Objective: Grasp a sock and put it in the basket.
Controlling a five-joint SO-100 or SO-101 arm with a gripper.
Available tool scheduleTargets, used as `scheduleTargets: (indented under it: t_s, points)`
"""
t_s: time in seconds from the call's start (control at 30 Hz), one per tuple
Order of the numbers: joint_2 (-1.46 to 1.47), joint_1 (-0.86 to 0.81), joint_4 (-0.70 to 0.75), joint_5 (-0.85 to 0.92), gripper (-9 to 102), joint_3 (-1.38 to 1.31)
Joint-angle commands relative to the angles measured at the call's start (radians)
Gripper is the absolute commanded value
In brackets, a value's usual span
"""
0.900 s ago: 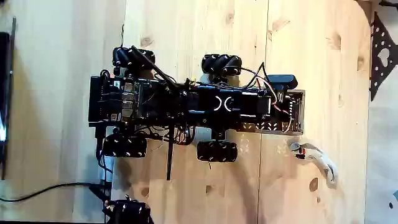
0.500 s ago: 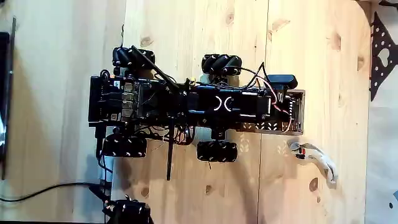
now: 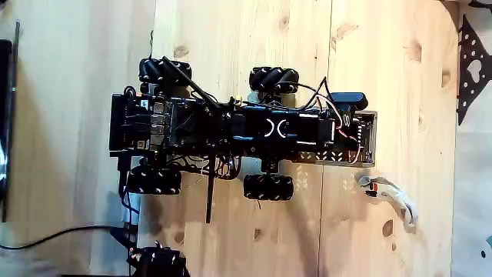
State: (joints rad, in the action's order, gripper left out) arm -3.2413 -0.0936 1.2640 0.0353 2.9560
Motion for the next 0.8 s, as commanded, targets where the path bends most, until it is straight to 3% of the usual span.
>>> scheduleTargets:
  t_s: [0.0,0.77]
  points:
    - [-0.006,-0.009,0.135,0.002,0,0.008]
    - [-0.006,0.052,0.135,-0.017,0,0.008]
